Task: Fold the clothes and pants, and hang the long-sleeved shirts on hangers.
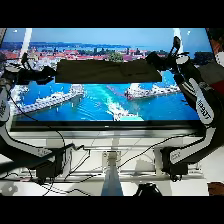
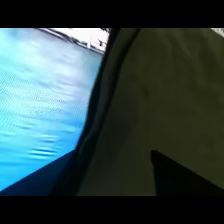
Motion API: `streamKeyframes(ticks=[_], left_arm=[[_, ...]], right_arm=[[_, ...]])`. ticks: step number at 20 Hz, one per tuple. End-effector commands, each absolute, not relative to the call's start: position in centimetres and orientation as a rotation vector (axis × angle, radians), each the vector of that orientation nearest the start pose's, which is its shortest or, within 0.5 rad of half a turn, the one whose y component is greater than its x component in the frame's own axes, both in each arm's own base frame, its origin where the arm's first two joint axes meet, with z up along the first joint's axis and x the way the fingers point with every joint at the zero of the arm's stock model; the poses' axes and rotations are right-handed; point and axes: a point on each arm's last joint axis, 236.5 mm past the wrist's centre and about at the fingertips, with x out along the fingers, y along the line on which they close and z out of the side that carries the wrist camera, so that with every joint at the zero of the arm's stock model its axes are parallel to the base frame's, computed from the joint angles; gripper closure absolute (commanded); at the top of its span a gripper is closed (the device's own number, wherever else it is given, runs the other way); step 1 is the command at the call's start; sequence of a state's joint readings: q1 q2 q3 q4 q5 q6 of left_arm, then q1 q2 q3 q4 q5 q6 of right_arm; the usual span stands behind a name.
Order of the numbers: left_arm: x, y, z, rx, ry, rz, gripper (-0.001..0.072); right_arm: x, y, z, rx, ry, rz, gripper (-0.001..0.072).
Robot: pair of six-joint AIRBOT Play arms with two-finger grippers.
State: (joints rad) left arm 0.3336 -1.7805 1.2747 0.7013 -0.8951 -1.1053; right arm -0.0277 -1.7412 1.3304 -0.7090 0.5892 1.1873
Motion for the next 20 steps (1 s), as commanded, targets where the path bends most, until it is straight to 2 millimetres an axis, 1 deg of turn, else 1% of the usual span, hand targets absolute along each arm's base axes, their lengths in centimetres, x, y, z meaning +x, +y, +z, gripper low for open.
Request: streamKeyframes(ticks=[1, 2, 3, 4, 5, 6, 7, 8, 10, 11, 12, 15, 19, 20], left_arm=[[49.9, -1.9, -10.5, -0.791, 1.122, -0.249, 0.0315], [49.9, -2.7, -10.7, -0.784, 1.129, -0.262, 0.0362], [49.8, -3.3, -10.5, -0.763, 1.131, -0.285, 0.0566], [49.7, -3.5, -9.9, -0.754, 1.131, -0.308, 0.0693], [49.7, -3.6, -8.9, -0.747, 1.127, -0.328, 0.0694], [49.4, -3.1, -7.5, -0.707, 1.128, -0.349, 0.0694], [48.8, -2.2, -6.1, -0.627, 1.140, -0.362, 0.0694], [48.1, -1.2, -4.6, -0.544, 1.157, -0.363, 0.0695], [46.3, 0.4, -0.9, -0.379, 1.172, -0.368, 0.0694], [45.2, 0.5, 1.5, -0.327, 1.164, -0.378, 0.0694], [44.2, 0.0, 3.7, -0.305, 1.151, -0.399, 0.0693], [40.7, -1.4, 10.1, -0.228, 1.091, -0.453, 0.0693], [37.7, -2.6, 17.2, -0.149, 0.940, -0.460, 0.0693], [37.1, -2.8, 18.5, -0.131, 0.906, -0.456, 0.0692]], right_arm=[[54.7, 11.9, -4.4, 0.510, 0.915, 0.300, 0.0031], [54.7, 13.0, -3.9, 0.500, 0.910, 0.322, 0.0031], [54.8, 14.2, -3.3, 0.486, 0.904, 0.347, 0.0033], [54.8, 15.5, -2.6, 0.469, 0.899, 0.377, 0.0061], [54.7, 17.0, -1.7, 0.448, 0.894, 0.414, 0.0218], [54.6, 18.5, -0.8, 0.435, 0.888, 0.449, 0.0446], [54.4, 20.1, 0.1, 0.420, 0.882, 0.486, 0.0642], [54.1, 21.7, 0.7, 0.406, 0.876, 0.517, 0.0696], [53.0, 25.2, 1.5, 0.375, 0.872, 0.579, 0.0697], [52.1, 27.1, 1.5, 0.362, 0.879, 0.611, 0.0697], [51.1, 29.1, 1.4, 0.344, 0.889, 0.646, 0.0697], [46.8, 35.7, 0.5, 0.302, 0.939, 0.747, 0.0697], [41.2, 44.2, -0.7, 0.345, 0.988, 0.807, 0.0697], [39.3, 46.4, -1.3, 0.351, 1.015, 0.831, 0.0697]])
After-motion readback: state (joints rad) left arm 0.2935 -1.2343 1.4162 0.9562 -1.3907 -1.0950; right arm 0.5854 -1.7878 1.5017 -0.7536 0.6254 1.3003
